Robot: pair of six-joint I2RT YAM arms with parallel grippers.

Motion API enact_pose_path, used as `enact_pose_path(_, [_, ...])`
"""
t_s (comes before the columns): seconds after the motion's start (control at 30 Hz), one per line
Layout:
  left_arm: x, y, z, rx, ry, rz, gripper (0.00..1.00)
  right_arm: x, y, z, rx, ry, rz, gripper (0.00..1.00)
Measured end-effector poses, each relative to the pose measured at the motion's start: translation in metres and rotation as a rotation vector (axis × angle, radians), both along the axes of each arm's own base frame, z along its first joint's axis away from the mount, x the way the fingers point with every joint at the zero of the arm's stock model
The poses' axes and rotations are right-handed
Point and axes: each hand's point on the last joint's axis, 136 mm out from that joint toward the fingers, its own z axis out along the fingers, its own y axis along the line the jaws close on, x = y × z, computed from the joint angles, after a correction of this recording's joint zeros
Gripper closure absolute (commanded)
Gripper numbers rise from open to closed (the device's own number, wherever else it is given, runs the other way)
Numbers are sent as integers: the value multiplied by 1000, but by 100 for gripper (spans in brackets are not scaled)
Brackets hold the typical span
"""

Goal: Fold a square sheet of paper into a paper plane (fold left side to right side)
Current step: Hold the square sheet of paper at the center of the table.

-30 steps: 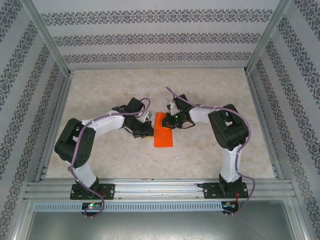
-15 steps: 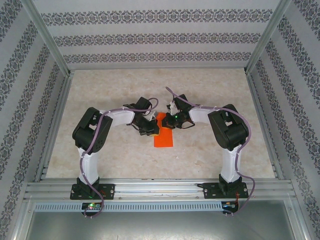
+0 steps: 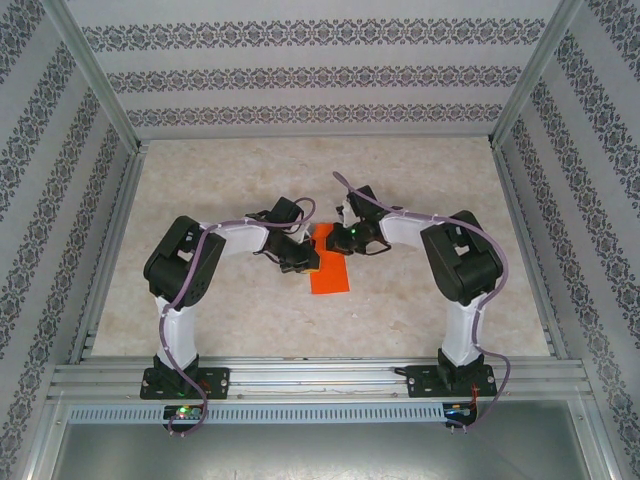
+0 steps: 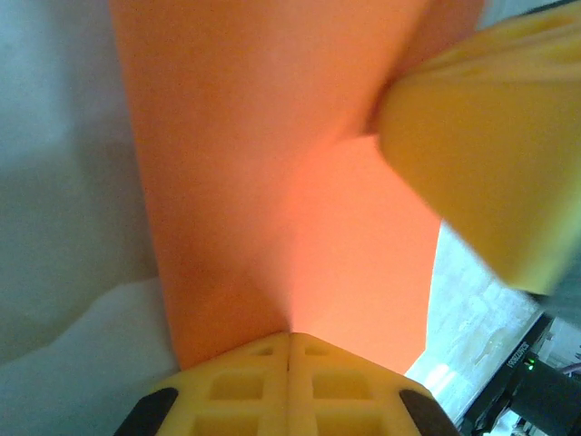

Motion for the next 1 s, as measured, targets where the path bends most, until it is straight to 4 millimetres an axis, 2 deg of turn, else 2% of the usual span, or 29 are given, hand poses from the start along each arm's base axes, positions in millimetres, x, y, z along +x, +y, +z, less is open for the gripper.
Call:
enact_pose_path(0.03, [0, 0, 0, 1, 2, 4, 96, 1, -1, 9, 2, -18, -4, 100])
enact_pose_path(0.17, [0, -1, 0, 1, 6, 11, 96, -2, -3, 44, 29, -85, -12, 100])
enact_pose_path(0.27, [0, -1, 0, 1, 6, 12, 96, -15, -8, 55, 42, -88, -21, 100])
enact_pose_path(0.33, [0, -1, 0, 3, 5, 13, 96, -27, -8, 48, 38, -61, -20, 100])
enact_pose_path(0.47, [0, -1, 0, 5, 3, 13, 96, -60, -2, 22, 7, 28, 10, 100])
enact_pose_path(0.57, [1, -1, 0, 6, 2, 13, 96, -74, 3, 8, -13, 71, 30, 100])
enact_pose_path(0.8, [2, -2, 3, 12, -1, 12, 93, -80, -3, -17, -70, 122, 24, 100])
enact_pose_path(1.0, [15, -8, 16, -5, -39, 15, 93, -79, -3, -18, -77, 117, 22, 100])
